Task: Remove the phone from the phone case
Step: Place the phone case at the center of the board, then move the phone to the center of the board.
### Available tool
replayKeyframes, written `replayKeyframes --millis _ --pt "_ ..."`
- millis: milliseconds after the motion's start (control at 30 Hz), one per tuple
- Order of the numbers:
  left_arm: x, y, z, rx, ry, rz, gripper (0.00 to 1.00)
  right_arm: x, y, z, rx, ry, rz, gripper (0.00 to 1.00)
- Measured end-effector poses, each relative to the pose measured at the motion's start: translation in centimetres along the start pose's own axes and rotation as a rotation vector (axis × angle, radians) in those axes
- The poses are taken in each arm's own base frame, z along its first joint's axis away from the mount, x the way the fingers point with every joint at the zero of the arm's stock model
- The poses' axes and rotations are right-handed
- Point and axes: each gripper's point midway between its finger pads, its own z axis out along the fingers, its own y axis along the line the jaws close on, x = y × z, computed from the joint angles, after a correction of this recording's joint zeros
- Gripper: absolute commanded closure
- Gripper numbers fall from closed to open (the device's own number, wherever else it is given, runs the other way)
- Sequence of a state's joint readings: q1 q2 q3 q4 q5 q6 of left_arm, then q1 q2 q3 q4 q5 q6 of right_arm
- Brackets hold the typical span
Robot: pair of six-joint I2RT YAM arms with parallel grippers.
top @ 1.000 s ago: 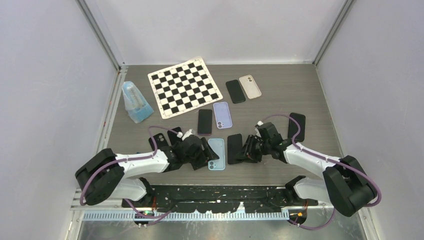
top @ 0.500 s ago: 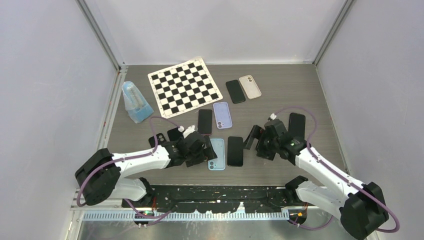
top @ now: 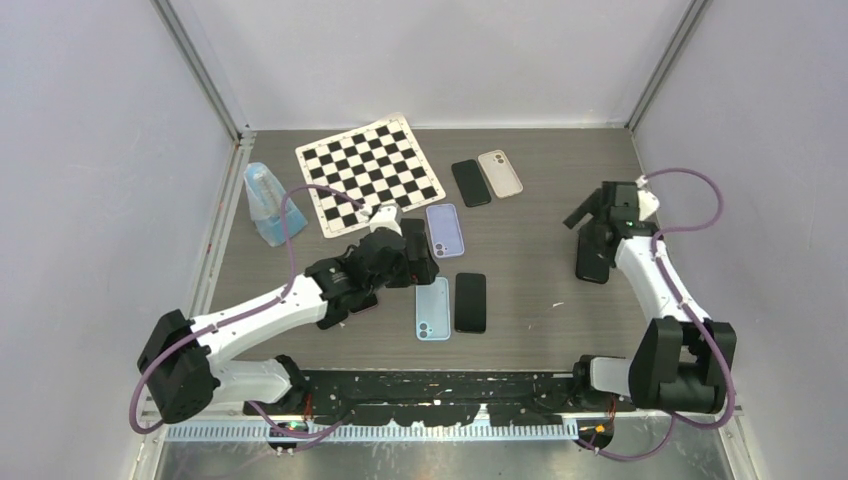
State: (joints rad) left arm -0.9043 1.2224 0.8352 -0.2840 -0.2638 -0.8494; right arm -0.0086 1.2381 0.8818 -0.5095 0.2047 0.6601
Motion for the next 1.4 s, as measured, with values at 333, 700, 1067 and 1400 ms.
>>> replayKeyframes --millis 333,700,1067,1400 --pt "-2.8 2.2 -0.1 0.064 -0.009 -0.045 0.04 -1.3 -9.1 3.4 0.234 -0.001 0.175 0.00" --pt "-2.9 2.3 -1.3 0.133 -0.019 -0.017 0.03 1.5 -10.0 7.1 0.226 0.087 0.167 0.00" --pt "-3.2 2.5 -1.0 0.130 -0.021 -0.029 0.03 1.3 -7.3 9.4 0.166 0.148 0.021 0.00" --pt "-2.6 2.8 -0.3 0.119 0.008 -0.054 0.03 1.5 -5.7 9.7 0.190 0.155 -0.095 0.00"
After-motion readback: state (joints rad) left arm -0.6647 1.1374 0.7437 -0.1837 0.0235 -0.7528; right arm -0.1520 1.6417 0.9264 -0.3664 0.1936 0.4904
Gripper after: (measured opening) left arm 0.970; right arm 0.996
